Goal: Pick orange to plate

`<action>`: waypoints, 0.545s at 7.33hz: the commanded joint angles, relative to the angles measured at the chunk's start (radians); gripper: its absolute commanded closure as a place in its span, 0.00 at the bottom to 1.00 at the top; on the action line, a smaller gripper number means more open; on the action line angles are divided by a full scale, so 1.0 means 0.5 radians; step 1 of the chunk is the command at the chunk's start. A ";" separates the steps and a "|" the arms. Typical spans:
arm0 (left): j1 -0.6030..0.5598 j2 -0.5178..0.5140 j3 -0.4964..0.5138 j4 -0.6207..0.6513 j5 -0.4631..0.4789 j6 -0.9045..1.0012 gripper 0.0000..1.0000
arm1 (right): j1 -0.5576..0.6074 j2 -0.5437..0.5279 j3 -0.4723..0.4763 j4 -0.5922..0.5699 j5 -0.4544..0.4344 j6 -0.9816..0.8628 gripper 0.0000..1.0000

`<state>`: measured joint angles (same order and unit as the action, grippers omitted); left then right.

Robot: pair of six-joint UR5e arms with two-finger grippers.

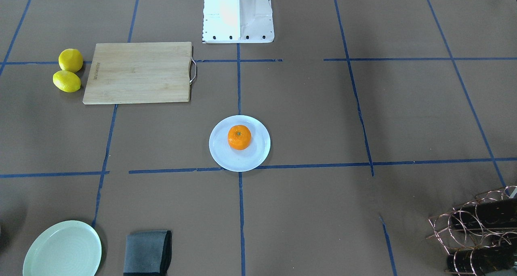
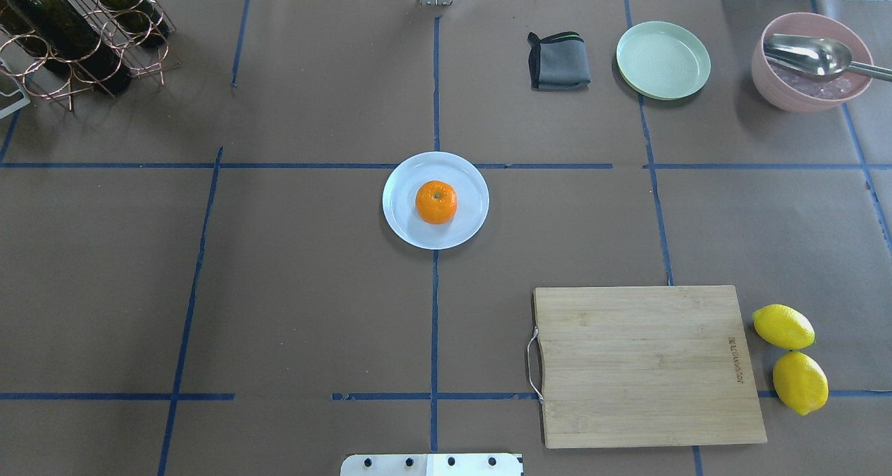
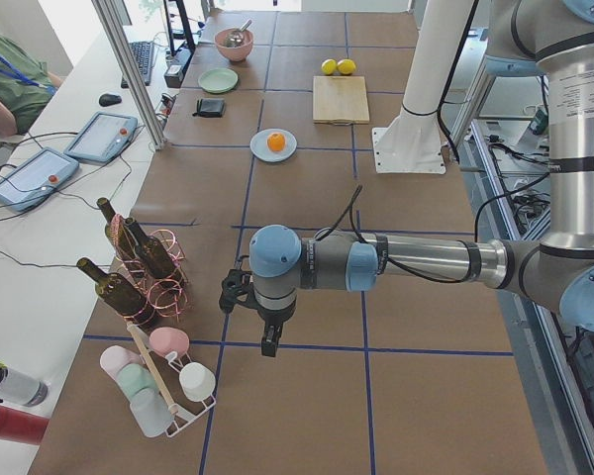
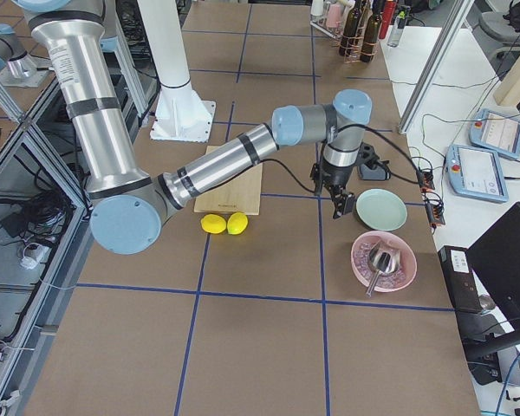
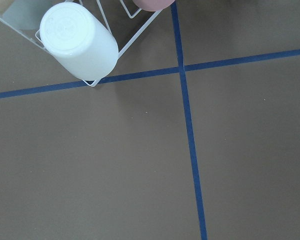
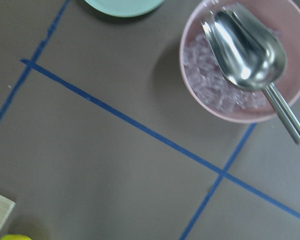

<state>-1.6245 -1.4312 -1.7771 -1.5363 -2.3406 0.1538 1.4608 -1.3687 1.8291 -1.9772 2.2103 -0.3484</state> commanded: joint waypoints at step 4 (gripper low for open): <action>0.000 0.006 -0.005 0.005 -0.010 0.002 0.00 | 0.413 -0.523 -0.250 0.291 0.003 -0.033 0.00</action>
<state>-1.6255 -1.4277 -1.7788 -1.5349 -2.3456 0.1549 1.6572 -1.5986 1.7185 -1.8501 2.1968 -0.3681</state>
